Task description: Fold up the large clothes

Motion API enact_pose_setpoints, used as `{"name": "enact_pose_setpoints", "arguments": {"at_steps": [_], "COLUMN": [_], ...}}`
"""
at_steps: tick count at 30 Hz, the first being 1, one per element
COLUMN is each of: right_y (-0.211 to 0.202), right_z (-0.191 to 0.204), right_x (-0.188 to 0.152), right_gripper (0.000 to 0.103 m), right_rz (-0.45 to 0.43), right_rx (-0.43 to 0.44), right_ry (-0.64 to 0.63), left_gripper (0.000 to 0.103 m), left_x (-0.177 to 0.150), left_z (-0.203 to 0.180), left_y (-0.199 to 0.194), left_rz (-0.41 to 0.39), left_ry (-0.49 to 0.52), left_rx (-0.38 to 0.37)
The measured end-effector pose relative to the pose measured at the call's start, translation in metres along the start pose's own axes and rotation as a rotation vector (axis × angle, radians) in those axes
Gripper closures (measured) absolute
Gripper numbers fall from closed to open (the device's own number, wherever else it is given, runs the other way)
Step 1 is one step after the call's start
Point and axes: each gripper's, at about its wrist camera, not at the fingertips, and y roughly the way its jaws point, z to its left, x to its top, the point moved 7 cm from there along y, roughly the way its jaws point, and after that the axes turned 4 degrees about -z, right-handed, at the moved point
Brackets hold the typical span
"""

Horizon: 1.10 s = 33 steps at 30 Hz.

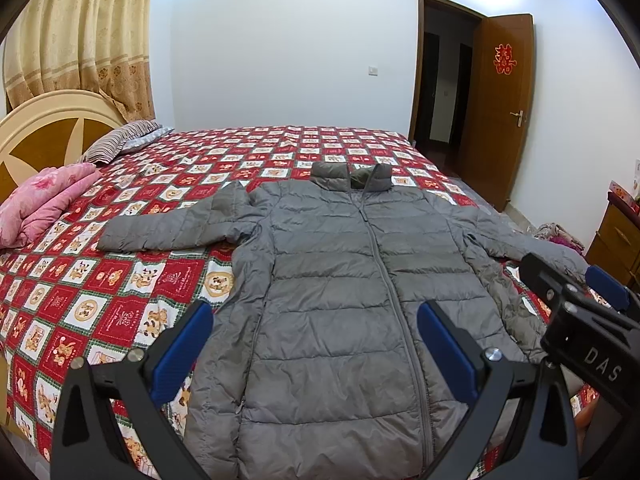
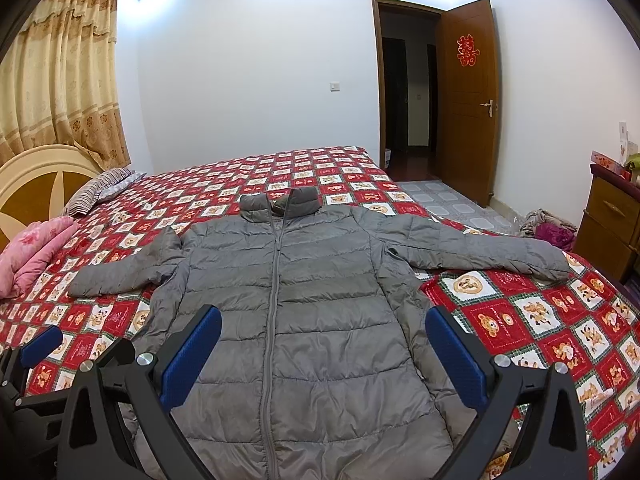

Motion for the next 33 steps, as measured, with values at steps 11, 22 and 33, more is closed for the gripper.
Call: {"name": "enact_pose_setpoints", "arguments": {"at_steps": [11,22,33], "right_y": [-0.002,0.001,0.011], "right_z": [-0.002,-0.005,-0.009], "right_x": [0.0,-0.003,-0.007], "right_gripper": [0.001,0.001,0.001], "right_rz": [-0.003,0.01,0.03], "right_rx": [-0.002,-0.006,-0.011], "right_ry": [0.006,0.017,0.032], "left_gripper": [0.0,0.0,0.0], "left_x": [0.001,0.0,-0.002], "left_z": [-0.002,-0.002,-0.001], "left_y": [-0.003,-0.003,0.005], "left_rz": [0.0,0.003,0.024], "left_ry": [0.009,0.016,0.023], "left_rx": [0.009,0.012,0.02]}}
